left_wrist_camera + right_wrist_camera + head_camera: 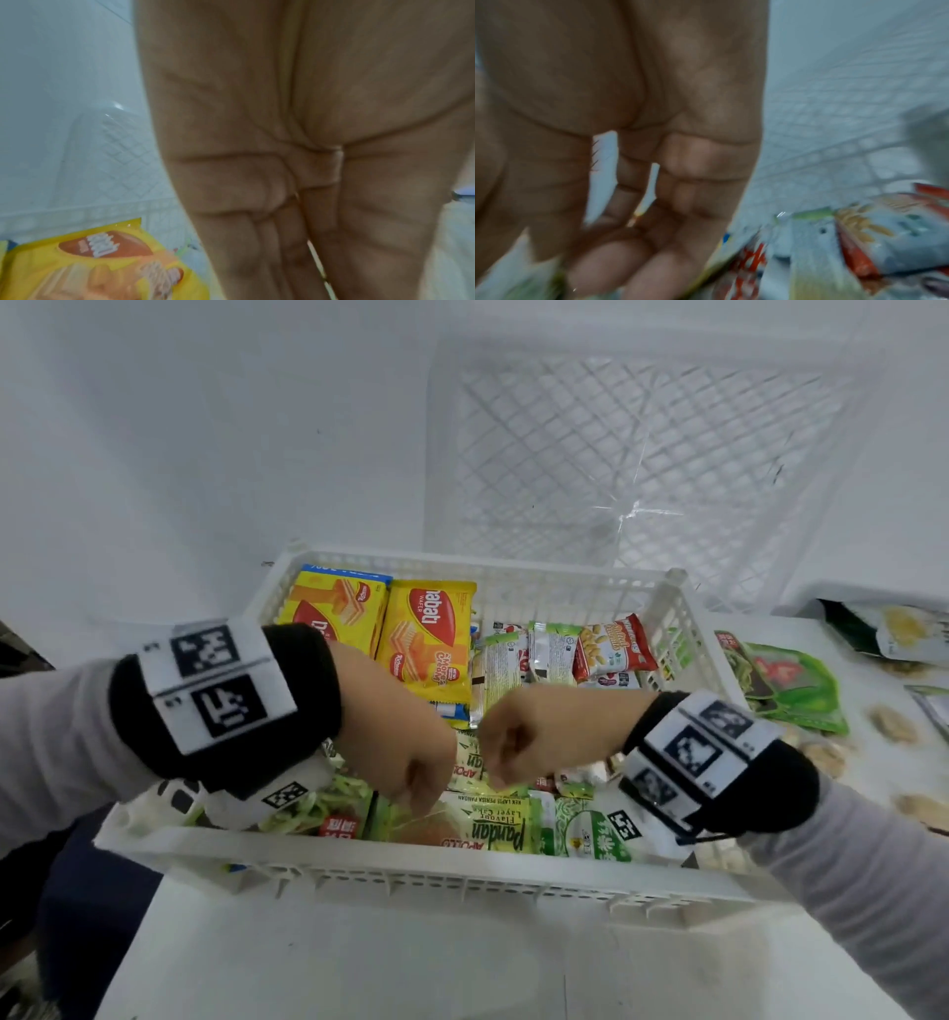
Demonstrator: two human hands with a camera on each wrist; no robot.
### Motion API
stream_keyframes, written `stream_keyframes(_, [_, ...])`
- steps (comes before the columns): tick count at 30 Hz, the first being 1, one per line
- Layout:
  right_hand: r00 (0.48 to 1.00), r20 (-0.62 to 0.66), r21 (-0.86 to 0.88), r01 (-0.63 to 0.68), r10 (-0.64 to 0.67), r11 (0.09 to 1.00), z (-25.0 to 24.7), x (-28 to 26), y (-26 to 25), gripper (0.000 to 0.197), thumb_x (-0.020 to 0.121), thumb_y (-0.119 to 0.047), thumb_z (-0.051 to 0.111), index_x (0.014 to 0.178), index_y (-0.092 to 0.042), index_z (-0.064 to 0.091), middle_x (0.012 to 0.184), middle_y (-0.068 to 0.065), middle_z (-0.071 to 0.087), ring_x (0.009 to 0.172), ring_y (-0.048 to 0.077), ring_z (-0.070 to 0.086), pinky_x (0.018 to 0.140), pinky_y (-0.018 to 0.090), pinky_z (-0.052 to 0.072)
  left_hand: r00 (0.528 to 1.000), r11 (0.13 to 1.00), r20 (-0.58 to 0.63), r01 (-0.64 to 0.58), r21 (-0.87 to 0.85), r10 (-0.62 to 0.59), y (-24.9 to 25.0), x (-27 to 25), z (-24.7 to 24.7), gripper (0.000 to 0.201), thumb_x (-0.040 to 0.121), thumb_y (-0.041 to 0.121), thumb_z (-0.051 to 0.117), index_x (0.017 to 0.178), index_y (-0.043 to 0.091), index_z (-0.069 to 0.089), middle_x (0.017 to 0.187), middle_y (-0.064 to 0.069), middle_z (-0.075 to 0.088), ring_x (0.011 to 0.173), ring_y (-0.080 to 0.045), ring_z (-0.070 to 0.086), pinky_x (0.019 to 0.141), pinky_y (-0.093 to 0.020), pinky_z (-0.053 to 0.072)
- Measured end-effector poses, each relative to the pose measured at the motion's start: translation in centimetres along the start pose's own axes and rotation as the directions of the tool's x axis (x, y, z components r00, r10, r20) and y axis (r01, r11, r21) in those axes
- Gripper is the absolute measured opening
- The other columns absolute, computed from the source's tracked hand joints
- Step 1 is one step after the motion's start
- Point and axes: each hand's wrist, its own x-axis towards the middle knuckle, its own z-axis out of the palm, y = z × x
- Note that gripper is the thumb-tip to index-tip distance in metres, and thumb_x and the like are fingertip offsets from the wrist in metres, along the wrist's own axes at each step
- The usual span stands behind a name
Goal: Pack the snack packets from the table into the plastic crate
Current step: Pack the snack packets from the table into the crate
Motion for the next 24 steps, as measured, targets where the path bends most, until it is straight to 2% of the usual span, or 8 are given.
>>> stream_keyframes(3, [0.956, -0.239, 0.254, -0.105, 0.168, 0.962, -2.4, -0.6, 2.5, 0.010, 0.091, -0.017, 0.059, 0.082, -0.021, 0.061, 0.078, -0.004, 0.065, 0.060, -0.002, 0.061, 0.056, 0.014, 0.050, 0.957, 0.981, -0.286, -0.103, -0.167, 0.051, -0.5, -0.5, -1.7, 0.019, 0.092, 0.018, 0.052, 0.102, 0.022, 0.068, 0.088, 0.011, 0.068, 0.078, -0.001, 0.062, 0.075, -0.020, 0.051])
stream_keyframes(7, [0.756, -0.379, 0.516, -0.306, 0.533, 0.800, -4.0, 0.0, 5.4, 0.007, 0.092, -0.009, 0.056, 0.094, -0.008, 0.063, 0.073, 0.007, 0.066, 0.061, 0.014, 0.063, 0.063, 0.025, 0.057, 0.816, 0.968, -0.578, -0.129, -0.213, -0.018, -0.8, 0.4, -4.4, 0.026, 0.092, 0.009, 0.043, 0.098, 0.023, 0.065, 0.077, 0.012, 0.064, 0.066, 0.001, 0.061, 0.058, -0.011, 0.047])
stream_keyframes(11, [0.648, -0.353, 0.510, -0.472, 0.675, 0.719, -3.7, 1.1, 6.6, 0.018, 0.090, -0.003, 0.055, 0.102, 0.005, 0.065, 0.087, 0.016, 0.071, 0.081, 0.026, 0.071, 0.078, 0.038, 0.058, 0.826, 0.998, -0.562, 0.008, -0.064, -0.043, -0.4, 3.3, -6.2, 0.044, 0.090, -0.002, 0.037, 0.115, 0.024, 0.062, 0.087, 0.012, 0.055, 0.077, -0.009, 0.051, 0.073, -0.024, 0.044])
stream_keyframes(16, [0.614, -0.318, 0.596, -0.463, 0.723, 0.656, -3.1, 1.6, 7.2, 0.018, 0.087, -0.011, 0.064, 0.094, 0.006, 0.065, 0.087, 0.017, 0.070, 0.083, 0.029, 0.070, 0.081, 0.039, 0.057, 0.873, 0.966, -0.488, 0.143, 0.214, -0.022, -0.6, 6.6, -6.7, 0.051, 0.087, -0.006, 0.047, 0.128, 0.024, 0.053, 0.129, -0.001, 0.046, 0.117, -0.021, 0.046, 0.089, -0.034, 0.046])
stream_keyframes(18, [0.610, -0.330, 0.582, -0.470, 0.721, 0.664, -3.0, 1.4, 7.3, 0.024, 0.083, -0.021, 0.070, 0.072, -0.002, 0.062, 0.061, 0.006, 0.068, 0.060, 0.018, 0.065, 0.063, 0.026, 0.056, 0.886, 0.934, -0.463, 0.149, 0.326, 0.020, -0.7, 7.3, -6.6, 0.048, 0.088, -0.003, 0.051, 0.128, 0.023, 0.051, 0.129, -0.002, 0.046, 0.121, -0.021, 0.043, 0.085, -0.033, 0.046])
stream_keyframes(20, [0.583, -0.333, 0.580, -0.493, 0.741, 0.649, -3.1, 0.9, 7.0, 0.037, 0.082, -0.028, 0.071, 0.058, -0.008, 0.052, 0.030, -0.005, 0.050, 0.030, 0.005, 0.049, 0.035, 0.013, 0.037, 0.890, 0.910, -0.453, 0.148, 0.387, 0.048, -0.7, 7.8, -6.5, 0.044, 0.087, -0.002, 0.052, 0.125, 0.021, 0.053, 0.126, -0.002, 0.049, 0.119, -0.022, 0.044, 0.081, -0.032, 0.046])
stream_keyframes(22, [0.586, -0.323, 0.592, -0.488, 0.743, 0.641, -3.0, 0.8, 7.0, 0.037, 0.083, -0.030, 0.070, 0.058, -0.009, 0.050, 0.027, -0.005, 0.047, 0.019, 0.002, 0.038, 0.028, 0.011, 0.028, 0.887, 0.894, -0.459, 0.168, 0.415, 0.047, -0.6, 8.2, -6.3, 0.042, 0.086, -0.004, 0.052, 0.122, 0.017, 0.053, 0.122, -0.004, 0.053, 0.114, -0.025, 0.050, 0.079, -0.032, 0.048])
stream_keyframes(24, [0.596, -0.305, 0.596, -0.490, 0.743, 0.637, -3.0, 0.8, 6.8, 0.033, 0.081, -0.029, 0.071, 0.063, -0.007, 0.055, 0.044, -0.001, 0.055, 0.024, 0.004, 0.041, 0.036, 0.018, 0.035, 0.891, 0.866, -0.453, 0.194, 0.461, 0.041, -0.4, 8.3, -6.2, 0.038, 0.086, -0.006, 0.051, 0.120, 0.012, 0.052, 0.114, -0.008, 0.056, 0.106, -0.028, 0.055, 0.078, -0.034, 0.051])
